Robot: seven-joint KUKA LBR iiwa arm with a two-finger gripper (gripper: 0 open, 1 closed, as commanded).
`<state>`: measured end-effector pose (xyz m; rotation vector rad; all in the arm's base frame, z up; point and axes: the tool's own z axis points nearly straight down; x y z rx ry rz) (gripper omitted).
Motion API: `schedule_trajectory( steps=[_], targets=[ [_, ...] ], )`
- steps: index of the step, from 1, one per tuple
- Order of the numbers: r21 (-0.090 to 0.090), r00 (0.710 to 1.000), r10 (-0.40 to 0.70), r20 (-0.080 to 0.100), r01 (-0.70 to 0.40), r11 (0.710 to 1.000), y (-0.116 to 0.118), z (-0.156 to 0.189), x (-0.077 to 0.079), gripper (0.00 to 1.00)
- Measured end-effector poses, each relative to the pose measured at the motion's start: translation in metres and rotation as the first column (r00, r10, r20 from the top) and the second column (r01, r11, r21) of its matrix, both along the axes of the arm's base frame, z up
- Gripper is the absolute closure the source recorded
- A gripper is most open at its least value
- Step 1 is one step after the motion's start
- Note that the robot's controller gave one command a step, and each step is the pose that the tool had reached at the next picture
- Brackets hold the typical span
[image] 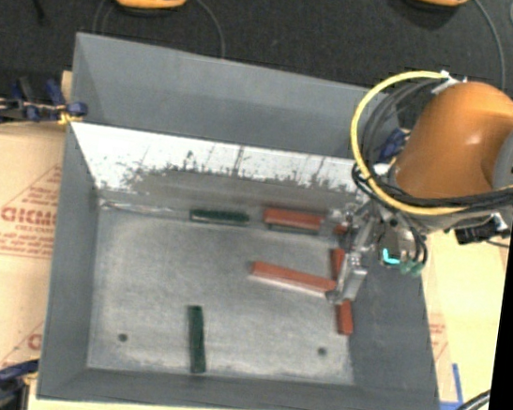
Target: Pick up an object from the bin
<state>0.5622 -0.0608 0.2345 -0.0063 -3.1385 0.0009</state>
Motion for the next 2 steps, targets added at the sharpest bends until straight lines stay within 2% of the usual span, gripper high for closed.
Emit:
schedule_trajectory(
  steps=[1,2],
  targets=[
    [-0.001,1.000,0.001,0.008,-0.001,1.000,0.000,0.004,0.002,0.00],
    [0.001,0.997,-0.076,0.013,0.076,0.997,-0.005,-0.051,0.017,0.00]
  ],
)
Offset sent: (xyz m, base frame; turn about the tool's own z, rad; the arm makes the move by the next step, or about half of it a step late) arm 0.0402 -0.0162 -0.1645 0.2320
